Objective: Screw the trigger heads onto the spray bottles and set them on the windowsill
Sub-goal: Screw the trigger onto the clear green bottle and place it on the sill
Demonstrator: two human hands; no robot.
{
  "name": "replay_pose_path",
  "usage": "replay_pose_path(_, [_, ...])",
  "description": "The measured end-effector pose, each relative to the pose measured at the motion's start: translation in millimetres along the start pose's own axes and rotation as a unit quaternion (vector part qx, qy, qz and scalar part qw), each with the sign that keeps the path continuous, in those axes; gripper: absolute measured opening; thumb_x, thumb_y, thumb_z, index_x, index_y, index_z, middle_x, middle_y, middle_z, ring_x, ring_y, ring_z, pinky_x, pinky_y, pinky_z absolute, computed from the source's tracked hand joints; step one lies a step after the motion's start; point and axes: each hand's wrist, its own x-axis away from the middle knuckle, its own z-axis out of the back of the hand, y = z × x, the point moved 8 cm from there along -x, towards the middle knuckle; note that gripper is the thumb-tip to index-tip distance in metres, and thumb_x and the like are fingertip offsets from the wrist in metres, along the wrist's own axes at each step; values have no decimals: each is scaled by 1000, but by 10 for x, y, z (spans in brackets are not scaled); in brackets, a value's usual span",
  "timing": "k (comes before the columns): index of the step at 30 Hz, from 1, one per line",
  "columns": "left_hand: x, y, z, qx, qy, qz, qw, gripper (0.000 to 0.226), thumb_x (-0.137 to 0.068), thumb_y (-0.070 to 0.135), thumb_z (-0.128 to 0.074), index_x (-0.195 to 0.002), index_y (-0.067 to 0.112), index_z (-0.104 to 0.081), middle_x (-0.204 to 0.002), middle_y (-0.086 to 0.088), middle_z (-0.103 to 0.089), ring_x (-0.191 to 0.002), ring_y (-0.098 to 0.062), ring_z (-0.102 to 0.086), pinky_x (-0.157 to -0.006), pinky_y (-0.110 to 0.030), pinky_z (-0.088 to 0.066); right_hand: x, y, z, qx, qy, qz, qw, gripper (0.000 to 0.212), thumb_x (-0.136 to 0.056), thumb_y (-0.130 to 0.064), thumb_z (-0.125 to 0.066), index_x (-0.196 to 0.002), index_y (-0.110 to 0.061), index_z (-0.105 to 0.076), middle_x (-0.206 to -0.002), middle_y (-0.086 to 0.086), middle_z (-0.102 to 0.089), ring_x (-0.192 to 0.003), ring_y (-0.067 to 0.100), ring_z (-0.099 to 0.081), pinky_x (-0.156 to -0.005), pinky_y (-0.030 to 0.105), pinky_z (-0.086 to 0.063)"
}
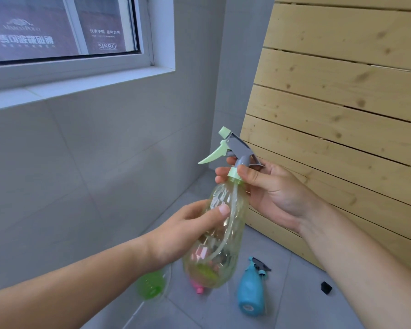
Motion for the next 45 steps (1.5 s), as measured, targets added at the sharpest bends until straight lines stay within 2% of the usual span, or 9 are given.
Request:
replay_pose_path(7, [-86, -8, 84, -38, 48, -23, 998, 76, -69, 74, -64, -114, 13, -64, -92, -4, -69, -84, -11, -63, -90, -40, -54, -44, -50, 24, 27, 53, 39, 997, 37, -72, -14, -71, -107, -3, -65, -95, 17, -75, -92, 29, -72, -75, 36, -61])
replay_pose_path(11, [-120, -11, 142, -84, 89, -6, 993, 66, -65, 75, -63, -103, 21, -63, -71, 23, -60, -65, 1, -57, -76, -29, -53, -73, -35, 83, 60, 103, 57, 991, 19, -81, -8, -69, -99, -4, -66, -94, 18, -75, -90, 29, -70, -73, 34, -61])
replay_pose_path(17, [-131, -34, 241, -126, 110, 11, 986, 47, -78, 74, -66, -91, 29, -57, -58, 24, -54, -54, 1, -50, -63, -22, -45, -138, 68, 129, 54, 125, 34, 990, 14, -85, -6, -68, -99, -4, -65, -99, 20, -75, -92, 27, -71, -81, 37, -60])
replay_pose_path(22, [-145, -19, 337, -56, 92, 14, 994, 61, -72, 78, -64, -101, 24, -60, -82, 17, -61, -77, -5, -60, -87, -36, -55, -154, 160, 141, 80, 111, 7, 991, 51, -73, -32, -76, -115, -6, -65, -104, 15, -75, -90, 22, -70, -85, 37, -55])
replay_pose_path(26, [-139, 51, 605, -7, 149, 16, 989, 72, -74, 72, -53, -111, 11, -53, -94, 3, -55, -90, -16, -56, -103, -51, -50, -157, 251, 120, 176, 137, 8, 975, 24, -86, -32, -70, -104, -16, -70, -95, 3, -77, -95, 21, -69, -86, 41, -55])
replay_pose_path(33, [-234, 449, 1084, 29, 202, -41, 978, 22, -105, 22, -50, -121, 24, -64, -102, 10, -74, -80, 8, -70, -66, -9, -53, -481, 23, -453, 267, 79, 113, 954, 27, -91, -24, -65, -112, -42, -63, -104, -6, -75, -94, 12, -71, -84, 30, -57])
replay_pose_path(37, [-394, 932, 1608, 26, 253, -77, 964, 28, -99, 32, -64, -123, 19, -59, -103, 8, -75, -96, -8, -70, -97, -33, -52, -1076, -397, -636, 241, 82, 151, 955, 32, -94, -18, -62, -124, -26, -56, -105, 1, -75, -92, 11, -73, -84, 31, -59])
replay_pose_path(41, [-747, 1599, 2221, -21, 292, -110, 950, 30, -97, 37, -66, -120, 19, -60, -99, 2, -69, -83, -12, -65, -78, -29, -50, -1837, -932, -829, 265, 99, 211, 936, 32, -96, -24, -59, -126, -31, -49, -99, -2, -77, -86, 12, -74, -85, 35, -58])
replay_pose_path(45, [-1051, 2030, 2759, -111, 331, -109, 931, 53, -94, 52, -63, -141, 30, -54, -132, -2, -61, -113, -20, -60, -106, -40, -49, -2534, -1287, -1010, 279, 86, 240, 926, 42, -96, -25, -54, -137, -29, -46, -105, 4, -77, -86, 20, -72, -80, 37, -54])
